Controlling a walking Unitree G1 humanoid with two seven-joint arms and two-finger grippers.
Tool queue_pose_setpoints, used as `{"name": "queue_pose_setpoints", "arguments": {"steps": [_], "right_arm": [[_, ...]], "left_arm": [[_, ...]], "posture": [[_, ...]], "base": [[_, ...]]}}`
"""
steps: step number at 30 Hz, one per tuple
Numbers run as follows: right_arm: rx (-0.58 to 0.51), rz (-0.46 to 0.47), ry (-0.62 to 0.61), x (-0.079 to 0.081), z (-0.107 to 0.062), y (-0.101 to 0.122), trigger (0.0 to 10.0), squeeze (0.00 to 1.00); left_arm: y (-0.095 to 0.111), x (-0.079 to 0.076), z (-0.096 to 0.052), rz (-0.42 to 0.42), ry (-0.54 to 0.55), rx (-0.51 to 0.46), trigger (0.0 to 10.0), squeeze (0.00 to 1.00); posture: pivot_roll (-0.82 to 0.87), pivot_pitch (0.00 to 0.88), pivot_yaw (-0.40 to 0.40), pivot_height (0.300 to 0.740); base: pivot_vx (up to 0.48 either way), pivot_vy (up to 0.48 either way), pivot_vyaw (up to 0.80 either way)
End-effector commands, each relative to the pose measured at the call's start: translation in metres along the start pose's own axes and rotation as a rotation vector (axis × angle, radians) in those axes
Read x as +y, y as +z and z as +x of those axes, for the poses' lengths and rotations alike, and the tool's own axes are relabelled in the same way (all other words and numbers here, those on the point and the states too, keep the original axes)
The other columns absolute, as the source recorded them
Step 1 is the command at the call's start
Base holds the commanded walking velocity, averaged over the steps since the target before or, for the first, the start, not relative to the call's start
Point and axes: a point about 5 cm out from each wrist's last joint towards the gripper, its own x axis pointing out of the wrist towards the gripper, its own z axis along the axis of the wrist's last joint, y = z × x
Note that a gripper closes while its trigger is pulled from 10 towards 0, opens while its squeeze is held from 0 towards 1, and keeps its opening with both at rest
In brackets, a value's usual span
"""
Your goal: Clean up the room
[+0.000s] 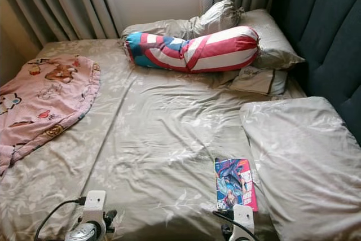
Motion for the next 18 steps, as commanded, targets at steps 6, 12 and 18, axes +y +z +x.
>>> {"name": "queue_pose_setpoints", "arguments": {"steps": [6, 12, 18], "right_arm": [[0.028, -0.022, 0.005, 0.002, -0.002, -0.009, 10.0, 0.00], [0.044, -0.019, -0.002, -0.001, -0.004, -0.017, 10.0, 0.00], [0.038, -0.024, 0.001, 0.001, -0.003, -0.016, 10.0, 0.00]], "left_arm": [[-0.011, 0.007, -0.003, -0.004, 0.023, 0.041, 10.0, 0.00], [-0.016, 0.009, -0.004, 0.007, 0.029, 0.053, 10.0, 0.00], [-0.016, 0.011, -0.004, 0.003, 0.031, 0.057, 10.0, 0.00]], "posture": [[-0.10, 0.000, 0.034, 0.722], [-0.11, 0.000, 0.039, 0.722], [-0.11, 0.000, 0.040, 0.722]], "base": [[0.000, 0.000, 0.80], [0.000, 0.000, 0.80], [0.000, 0.000, 0.80]]}}
